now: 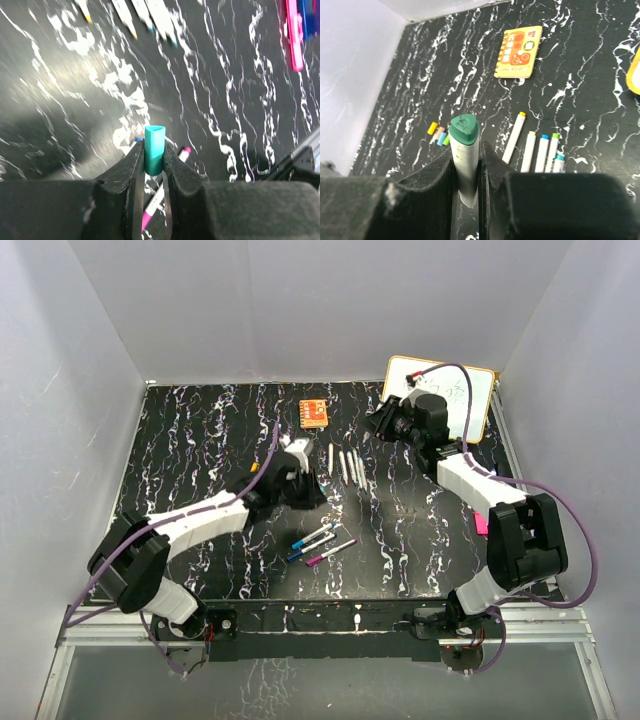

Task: Open the pen caps

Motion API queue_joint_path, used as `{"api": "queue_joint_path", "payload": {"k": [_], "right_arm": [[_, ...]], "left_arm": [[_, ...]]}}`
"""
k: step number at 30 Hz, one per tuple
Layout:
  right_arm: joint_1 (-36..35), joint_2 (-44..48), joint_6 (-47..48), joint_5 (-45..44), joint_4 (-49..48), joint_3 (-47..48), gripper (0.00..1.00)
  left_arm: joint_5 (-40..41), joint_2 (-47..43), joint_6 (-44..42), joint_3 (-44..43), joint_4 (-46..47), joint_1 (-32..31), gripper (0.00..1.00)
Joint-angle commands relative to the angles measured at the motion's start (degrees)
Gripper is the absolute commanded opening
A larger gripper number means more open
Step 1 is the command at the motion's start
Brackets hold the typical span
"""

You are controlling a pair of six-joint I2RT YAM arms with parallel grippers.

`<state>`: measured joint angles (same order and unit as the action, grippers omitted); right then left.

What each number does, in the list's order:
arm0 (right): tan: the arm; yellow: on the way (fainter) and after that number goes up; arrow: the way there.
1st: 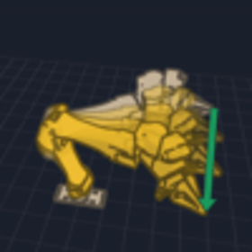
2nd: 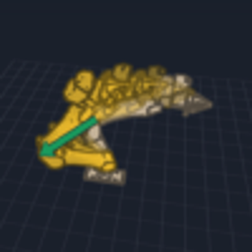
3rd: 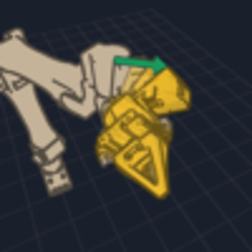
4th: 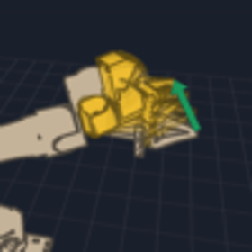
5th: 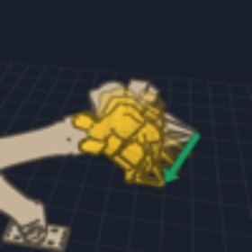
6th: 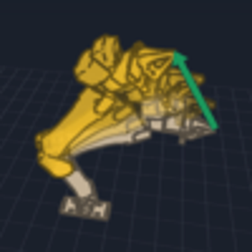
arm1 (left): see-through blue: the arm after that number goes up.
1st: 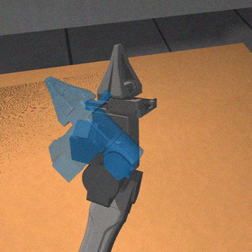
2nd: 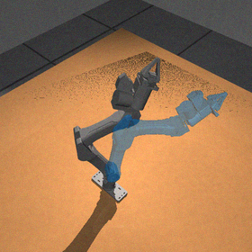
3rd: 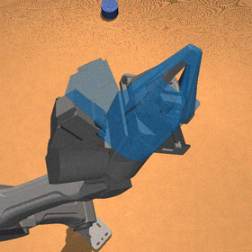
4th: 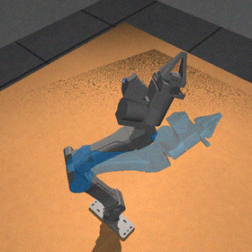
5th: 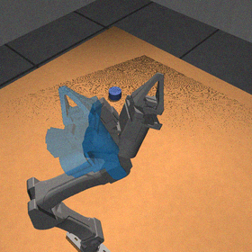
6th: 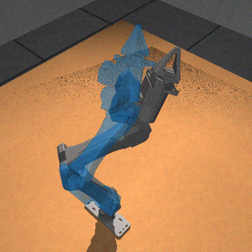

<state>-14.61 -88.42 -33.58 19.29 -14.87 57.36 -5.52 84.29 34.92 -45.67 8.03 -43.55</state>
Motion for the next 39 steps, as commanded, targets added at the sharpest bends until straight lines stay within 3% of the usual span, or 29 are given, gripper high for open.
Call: {"api": "queue_joint_path", "payload": {"k": [1,9,15,39], "right_arm": [[0.00,0.98,8.65,-1.10,13.33,5.91,0.00],[0.08,-1.19,16.07,-2.92,26.29,7.11,0.00],[0.04,-0.41,17.57,-3.99,27.53,5.30,0.00],[0.04,-4.86,18.09,-3.31,29.99,5.87,0.00]], "left_arm": [[5.66,4.69,-7.78,-10.34,-12.32,6.24,0.00],[14.94,19.20,-15.97,-23.70,-18.93,9.25,0.00],[18.69,25.17,-18.28,-30.58,-21.51,9.45,0.00],[21.27,32.38,-20.60,-35.63,-24.53,9.69,0.00]]}}
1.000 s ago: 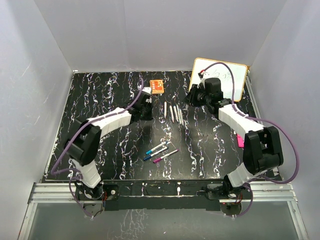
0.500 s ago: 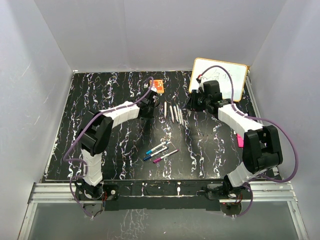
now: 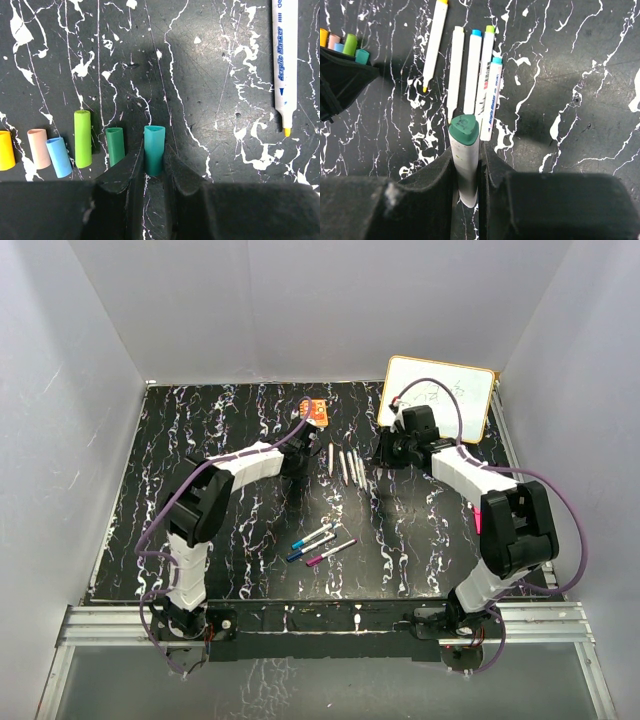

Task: Open the pen caps

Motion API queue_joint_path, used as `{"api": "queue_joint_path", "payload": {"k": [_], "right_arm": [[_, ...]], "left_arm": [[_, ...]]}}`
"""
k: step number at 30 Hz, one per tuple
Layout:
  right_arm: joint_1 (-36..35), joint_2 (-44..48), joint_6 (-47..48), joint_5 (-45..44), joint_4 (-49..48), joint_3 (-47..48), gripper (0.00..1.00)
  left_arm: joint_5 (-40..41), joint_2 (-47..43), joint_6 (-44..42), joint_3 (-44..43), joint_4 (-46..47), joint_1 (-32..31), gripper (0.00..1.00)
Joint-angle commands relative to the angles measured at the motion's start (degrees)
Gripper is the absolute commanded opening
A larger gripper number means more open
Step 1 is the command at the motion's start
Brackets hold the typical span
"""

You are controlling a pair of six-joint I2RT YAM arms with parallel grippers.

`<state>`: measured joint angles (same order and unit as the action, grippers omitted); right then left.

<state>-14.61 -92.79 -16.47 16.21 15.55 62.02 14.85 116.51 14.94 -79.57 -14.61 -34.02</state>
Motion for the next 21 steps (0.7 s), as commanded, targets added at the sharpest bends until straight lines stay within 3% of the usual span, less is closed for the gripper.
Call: {"api": "queue_joint_path", "payload": {"k": [1,14,21], "right_arm": [[0.03,-1.00,1.00,-0.21,-0.17,1.44,0.00],[0.03,-8.90,1.77,-1.31,6.26,7.09,0.00],[0.07,-10.66,1.75,-2.68,6.89,7.24,0.00]], "left_arm": [[0.92,0.30,-0.53,-1.81,-2.03,0.16,0.00],[1.69,-0.23,0.00,-1.99,-3.83,0.23,0.27],[1.52,-1.78,0.31,-2.12,-4.46,0.27,0.31]]}}
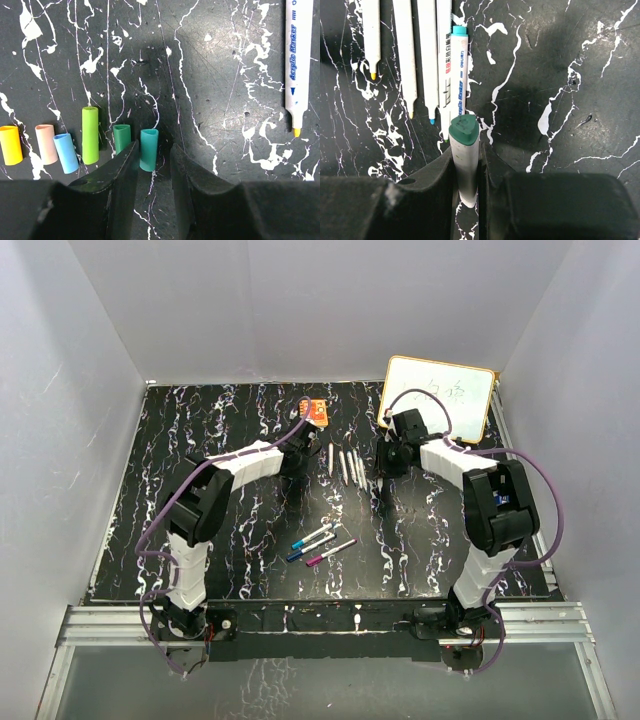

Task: Open the pen caps

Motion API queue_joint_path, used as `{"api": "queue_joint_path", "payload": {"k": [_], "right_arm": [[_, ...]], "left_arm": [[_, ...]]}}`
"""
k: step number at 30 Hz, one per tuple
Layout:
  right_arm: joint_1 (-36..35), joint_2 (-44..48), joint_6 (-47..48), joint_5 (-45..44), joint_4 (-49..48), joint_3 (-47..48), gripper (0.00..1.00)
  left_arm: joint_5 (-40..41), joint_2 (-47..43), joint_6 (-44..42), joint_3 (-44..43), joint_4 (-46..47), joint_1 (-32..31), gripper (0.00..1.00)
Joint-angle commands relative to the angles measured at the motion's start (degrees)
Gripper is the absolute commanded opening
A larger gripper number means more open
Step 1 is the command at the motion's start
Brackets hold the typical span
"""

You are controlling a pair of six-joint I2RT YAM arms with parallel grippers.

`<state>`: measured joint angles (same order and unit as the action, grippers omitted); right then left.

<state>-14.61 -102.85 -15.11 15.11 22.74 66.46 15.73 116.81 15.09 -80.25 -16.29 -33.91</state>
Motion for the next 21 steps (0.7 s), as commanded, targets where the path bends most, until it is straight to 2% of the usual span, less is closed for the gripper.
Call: {"api": "queue_joint_path", "payload": {"k": [1,9,15,21], "right_arm": [[0.03,-0.82,0.41,-2.10,-0.02,2.87,0.00],[0.09,-3.68,1.01,-3.91,1.62,4.90,0.00],[0.07,-5.41,1.08,-4.06,1.60,6.52,0.00],[0.06,-7.23,0.93,-4.22,1.05,7.66,0.04]], "left_arm": [[0.75,-2.73,0.20,-1.43,-2.78,0.16,0.31],[-1.25,-14.86,1.12,1.04,0.49,0.12,0.36],[-6.82,-29.52,0.66,12.37,11.00,0.16,0.38],[-9.38,-37.66,2.76,21.30,13.49,0.16,0.38]]}}
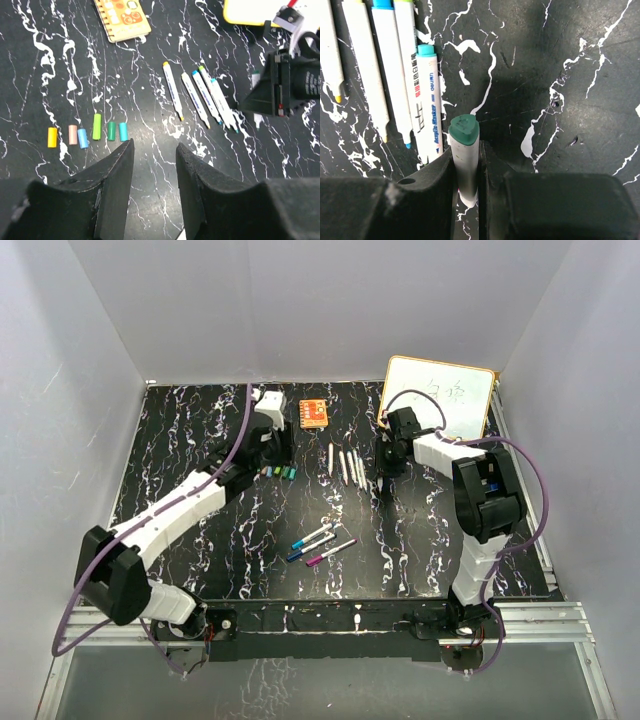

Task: Open the pen caps

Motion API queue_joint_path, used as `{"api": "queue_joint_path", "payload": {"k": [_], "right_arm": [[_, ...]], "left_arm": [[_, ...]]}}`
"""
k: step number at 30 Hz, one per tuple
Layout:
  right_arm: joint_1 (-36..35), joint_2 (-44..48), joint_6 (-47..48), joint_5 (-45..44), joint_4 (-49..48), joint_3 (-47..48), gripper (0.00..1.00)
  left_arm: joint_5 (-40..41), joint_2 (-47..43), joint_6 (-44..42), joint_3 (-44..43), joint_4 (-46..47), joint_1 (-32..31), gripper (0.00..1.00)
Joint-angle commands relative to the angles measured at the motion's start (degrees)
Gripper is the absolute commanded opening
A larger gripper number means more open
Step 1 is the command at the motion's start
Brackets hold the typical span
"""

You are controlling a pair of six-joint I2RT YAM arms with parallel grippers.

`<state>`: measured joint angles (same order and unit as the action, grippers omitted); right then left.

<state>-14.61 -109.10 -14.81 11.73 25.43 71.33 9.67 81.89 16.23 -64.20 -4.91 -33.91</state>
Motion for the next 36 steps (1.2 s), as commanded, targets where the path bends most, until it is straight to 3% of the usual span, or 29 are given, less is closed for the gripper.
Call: {"api": "queue_joint_path", "payload": {"k": [1,12,15,20,26,31,36], "right_arm": [[0.06,-1.21,0.53,-0.77,-1.88,2.96,0.05],[0.05,-2.49,0.03,0.60,-3.10,4.12,0.29],[0.00,-2.14,-0.01,0.56,-3.28,4.10,0.31],[0.07,0.77,-0.82,0.41,-5.36,2.56,0.34],[0.05,8.48,-1.35,-0.93,-10.19,-1.15,0.41],[0.09,16.94,-1.23,-1.71,-15.41,-6.29,0.54],[0.03,28.56,-1.32,1.81,-28.23,-16.07,0.88]], "left_arm": [[-4.04,-3.16,1.89,6.95,2.90,0.16,0.38],[-19.72,-3.99,4.51,20.25,11.02,-0.82,0.39],[-21.33,-3.77,3.95,21.36,11.76,-2.04,0.39],[-21.25,-1.27,1.56,20.55,9.48,-5.52,0.39],[-15.55,1.44,0.49,20.62,7.36,-10.35,0.39],[-11.12,1.38,0.91,21.54,6.67,-12.27,0.40],[-8.99,0.89,0.91,22.51,6.00,-13.23,0.42]]}}
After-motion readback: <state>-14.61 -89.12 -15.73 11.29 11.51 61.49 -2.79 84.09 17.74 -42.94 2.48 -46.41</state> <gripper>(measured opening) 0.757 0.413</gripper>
